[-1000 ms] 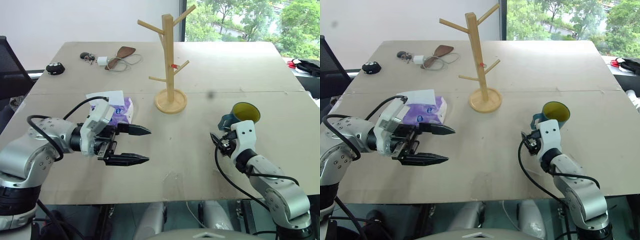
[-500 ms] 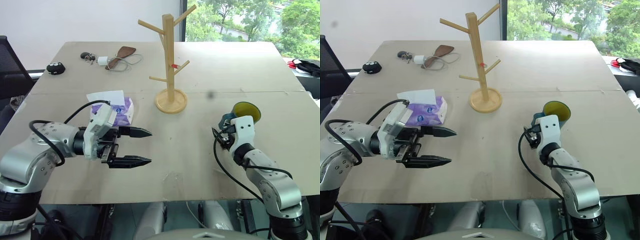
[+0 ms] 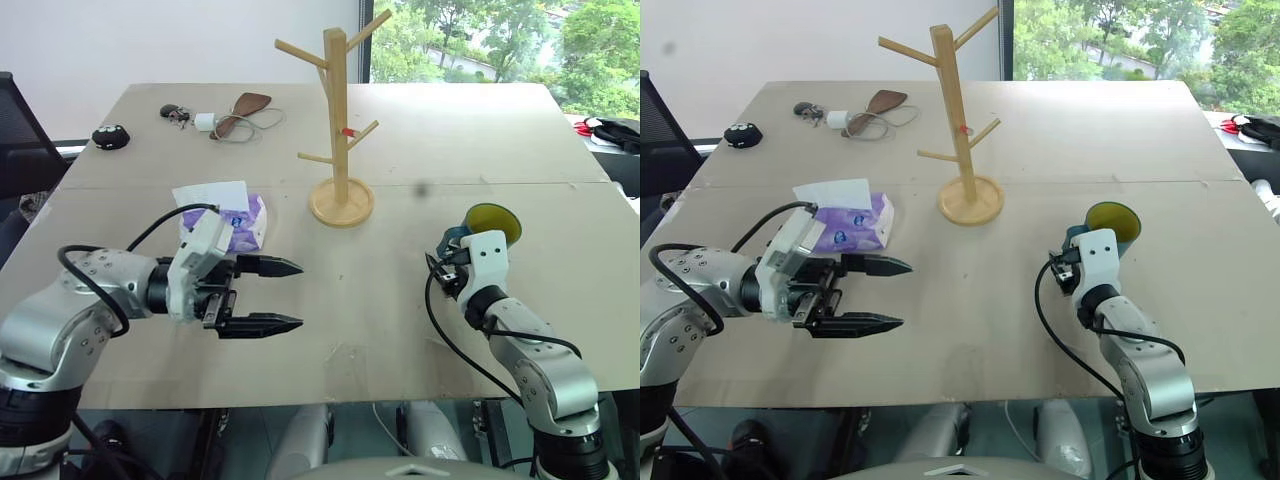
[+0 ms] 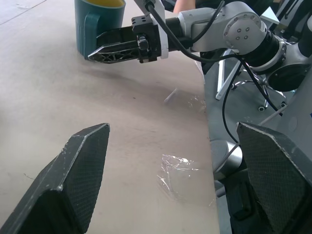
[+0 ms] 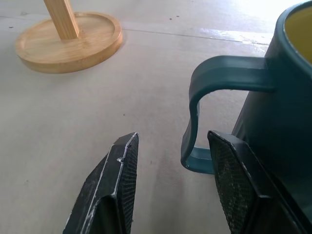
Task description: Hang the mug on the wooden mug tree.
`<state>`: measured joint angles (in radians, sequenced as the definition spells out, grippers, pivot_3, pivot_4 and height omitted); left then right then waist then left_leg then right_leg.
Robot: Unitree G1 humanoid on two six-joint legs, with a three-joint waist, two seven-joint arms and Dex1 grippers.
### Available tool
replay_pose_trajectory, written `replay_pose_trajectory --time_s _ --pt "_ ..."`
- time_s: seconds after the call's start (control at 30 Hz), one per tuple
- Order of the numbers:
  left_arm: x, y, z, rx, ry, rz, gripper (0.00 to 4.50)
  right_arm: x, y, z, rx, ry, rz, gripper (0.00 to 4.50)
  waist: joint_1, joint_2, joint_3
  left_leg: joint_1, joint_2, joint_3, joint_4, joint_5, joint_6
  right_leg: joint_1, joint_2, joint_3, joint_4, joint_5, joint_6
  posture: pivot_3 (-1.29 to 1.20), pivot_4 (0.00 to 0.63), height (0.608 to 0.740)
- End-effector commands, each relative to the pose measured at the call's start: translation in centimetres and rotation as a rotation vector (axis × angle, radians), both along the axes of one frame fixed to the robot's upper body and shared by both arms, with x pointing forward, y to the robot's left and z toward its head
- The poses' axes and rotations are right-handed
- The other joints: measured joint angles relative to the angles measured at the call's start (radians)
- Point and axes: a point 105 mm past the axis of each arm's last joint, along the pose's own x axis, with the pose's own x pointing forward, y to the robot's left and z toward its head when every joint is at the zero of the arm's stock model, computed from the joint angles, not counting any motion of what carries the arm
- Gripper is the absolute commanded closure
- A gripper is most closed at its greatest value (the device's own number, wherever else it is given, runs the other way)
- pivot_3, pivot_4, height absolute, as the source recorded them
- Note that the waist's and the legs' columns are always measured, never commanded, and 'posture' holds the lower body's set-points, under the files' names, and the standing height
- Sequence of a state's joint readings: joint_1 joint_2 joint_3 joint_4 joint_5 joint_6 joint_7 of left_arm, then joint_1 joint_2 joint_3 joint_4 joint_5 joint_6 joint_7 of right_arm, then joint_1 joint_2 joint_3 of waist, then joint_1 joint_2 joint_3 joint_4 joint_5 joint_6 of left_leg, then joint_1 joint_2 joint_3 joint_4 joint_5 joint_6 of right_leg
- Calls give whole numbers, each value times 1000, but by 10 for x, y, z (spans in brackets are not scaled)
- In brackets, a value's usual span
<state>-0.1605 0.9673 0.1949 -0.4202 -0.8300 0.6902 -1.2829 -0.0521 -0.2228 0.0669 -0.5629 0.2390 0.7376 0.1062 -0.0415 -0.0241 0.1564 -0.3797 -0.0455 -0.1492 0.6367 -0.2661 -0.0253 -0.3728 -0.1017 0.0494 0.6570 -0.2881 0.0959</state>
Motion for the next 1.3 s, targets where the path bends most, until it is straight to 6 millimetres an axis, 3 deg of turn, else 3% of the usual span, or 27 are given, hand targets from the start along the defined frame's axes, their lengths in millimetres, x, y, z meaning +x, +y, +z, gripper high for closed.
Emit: replay_pose_trajectory --time_s 0.03,0.07,0.17,0.37,0.47,0.63,0.9,1.17,1.3 --pt "-3 -1 11 -13 -55 -11 223 4 -1 11 7 -51 -7 2836 0 0 0 0 0 0 0 0 0 0 0 0 0 0 0 0 150 740" --pt "-3 0 11 -14 -55 -10 223 4 -1 10 8 -51 -11 3071 0 0 0 0 0 0 0 0 0 0 0 0 0 0 0 0 150 740" --pt "-3 0 11 -14 -56 -5 223 7 -4 7 3 -46 -25 4482 0 0 0 0 0 0 0 0 0 0 0 0 0 0 0 0 150 740" --pt "-3 -1 13 -29 -64 -3 223 7 -7 12 -8 -66 -19 4482 0 0 0 0 0 1 0 0 0 -1 0 1 0 0 0 0 150 740" --pt "-2 -3 18 -79 -70 6 223 0 9 26 -37 -102 121 4482 0 0 0 -1 0 2 0 0 0 -2 0 2 0 0 0 0 150 740" --pt "5 0 25 -138 -98 79 223 -2 46 81 -64 -204 397 4482 -9 1 1 -1 1 4 0 0 0 -3 1 3 1 1 -1 0 150 740" --pt "5 8 36 -198 -196 199 223 23 75 132 -89 -155 420 4482 -1 0 0 -2 8 4 0 1 -1 -5 6 2 -1 3 -4 0 150 740" --pt "3 22 43 -228 -256 335 223 31 94 147 -132 -68 430 4482 0 0 0 -3 9 5 -1 1 -2 -7 6 0 -1 3 -4 0 150 740" --pt "-7 28 41 -297 -222 344 223 30 102 148 -141 -51 450 4482 -4 0 0 -3 9 6 -1 2 -4 -8 5 0 -1 3 -5 0 150 740"
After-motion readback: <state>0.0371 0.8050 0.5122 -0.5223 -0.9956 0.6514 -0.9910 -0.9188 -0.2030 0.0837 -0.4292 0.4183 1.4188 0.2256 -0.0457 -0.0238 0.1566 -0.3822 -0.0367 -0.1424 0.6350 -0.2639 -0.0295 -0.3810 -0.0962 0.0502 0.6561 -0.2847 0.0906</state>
